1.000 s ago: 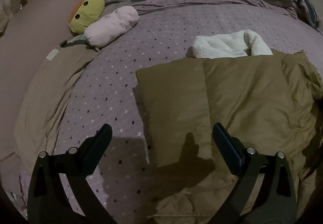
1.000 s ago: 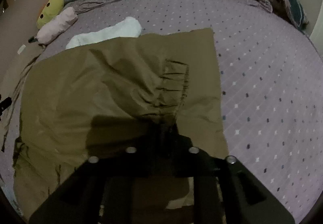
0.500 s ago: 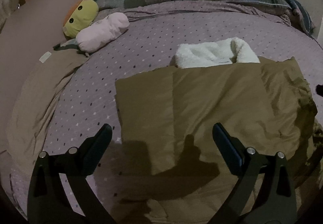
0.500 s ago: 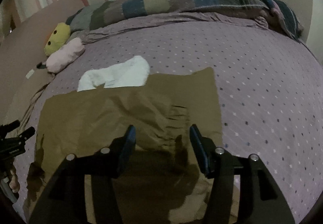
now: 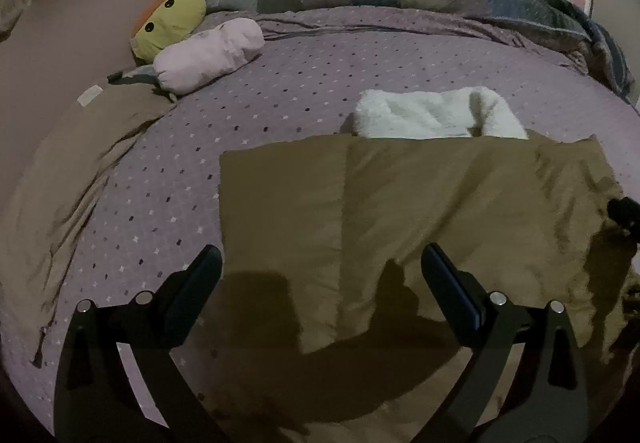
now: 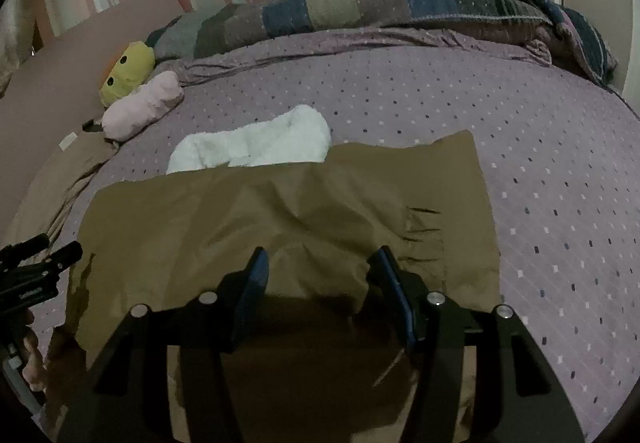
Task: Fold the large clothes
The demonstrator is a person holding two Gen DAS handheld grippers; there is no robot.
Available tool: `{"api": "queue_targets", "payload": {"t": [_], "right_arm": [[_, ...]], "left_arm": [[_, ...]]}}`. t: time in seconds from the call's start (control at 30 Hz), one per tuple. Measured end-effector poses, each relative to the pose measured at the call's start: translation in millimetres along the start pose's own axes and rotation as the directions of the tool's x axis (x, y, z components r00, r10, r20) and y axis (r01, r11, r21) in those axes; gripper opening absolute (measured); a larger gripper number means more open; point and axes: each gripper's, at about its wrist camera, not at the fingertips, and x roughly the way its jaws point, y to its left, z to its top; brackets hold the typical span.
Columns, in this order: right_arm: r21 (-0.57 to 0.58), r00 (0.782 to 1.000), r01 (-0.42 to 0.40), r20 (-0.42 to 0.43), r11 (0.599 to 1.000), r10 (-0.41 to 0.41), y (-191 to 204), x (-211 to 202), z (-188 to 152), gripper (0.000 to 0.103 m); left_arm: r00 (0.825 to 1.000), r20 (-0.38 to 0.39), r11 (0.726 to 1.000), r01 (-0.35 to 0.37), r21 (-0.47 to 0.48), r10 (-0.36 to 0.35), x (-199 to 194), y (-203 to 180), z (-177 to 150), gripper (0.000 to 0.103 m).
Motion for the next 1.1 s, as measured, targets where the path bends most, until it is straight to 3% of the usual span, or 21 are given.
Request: {"api": "queue_targets", "payload": {"t": [0.33,0.6,1.1], "right_arm": [[0.024,1.000,-0.012,0.008,1.000,0.012,4,12,3,0.057],[0.054,0.998,-0.046,0.038,0.998,0.044,9,17,9,0.057],[-0.097,1.000,0.005,0.029,0.995,-0.002,42,26,22,0.056]], "left_arm": [[0.999,-0.025,0.999,-0.030,0.035,0.031,14,-7,-1,0.099],[1.000,-0.004,0.999,0.000,0.046,0.000,8,-30,12,0.099],[1.000,-0.005,0.995,0.018,0.096,-0.017,16,-62,23,0.099]]}}
